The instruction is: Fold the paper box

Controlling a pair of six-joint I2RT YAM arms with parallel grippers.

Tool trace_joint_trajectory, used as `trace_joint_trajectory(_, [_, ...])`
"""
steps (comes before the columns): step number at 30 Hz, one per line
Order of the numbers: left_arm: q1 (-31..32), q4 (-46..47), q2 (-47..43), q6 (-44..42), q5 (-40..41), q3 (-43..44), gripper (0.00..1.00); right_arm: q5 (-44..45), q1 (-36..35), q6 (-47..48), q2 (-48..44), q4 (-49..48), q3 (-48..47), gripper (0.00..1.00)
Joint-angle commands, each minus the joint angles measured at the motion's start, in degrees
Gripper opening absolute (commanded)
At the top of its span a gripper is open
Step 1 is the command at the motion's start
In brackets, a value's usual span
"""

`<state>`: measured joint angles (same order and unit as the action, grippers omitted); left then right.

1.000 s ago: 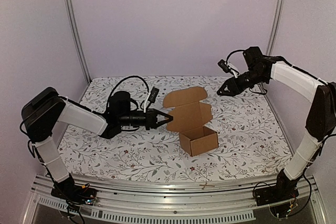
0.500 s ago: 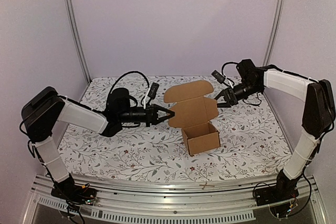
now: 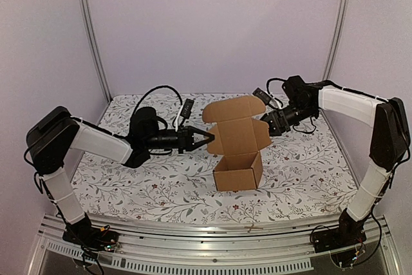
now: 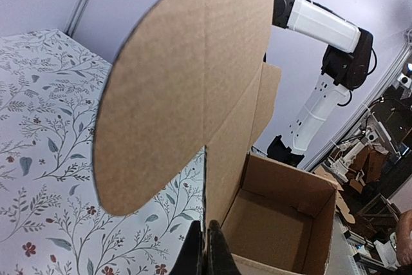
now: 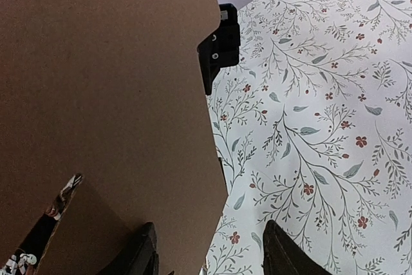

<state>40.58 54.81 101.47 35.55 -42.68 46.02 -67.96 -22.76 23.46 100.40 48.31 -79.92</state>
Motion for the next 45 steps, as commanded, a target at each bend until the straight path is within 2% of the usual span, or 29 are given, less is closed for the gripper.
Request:
trace_joint_trajectory(1, [-0.6,2.9,-1.3,1.6,-0.4,0.5,0.00,-3.5,-0.1,0.6,-0.5,1.7,0.0,0.53])
trace_joint_trajectory(7, [-0.9,1.5,-3.5,1.2,0.0,-0.8,0.00,-5.0,3.2,0.5,-3.3,2.1,2.1,0.54])
trace_joint_trajectory(21, [-0.6,0.6,-2.0,1.6,0.2,0.5,0.00,-10.8,3.0,0.1,-5.6,2.2,3.5,0.62])
trace_joint_trajectory(45, [-0.1,-0.1,-0.9,2.1,0.1,2.2,0.00,-11.8,-1.4,1.3,-10.1,2.1,7.1,0.78])
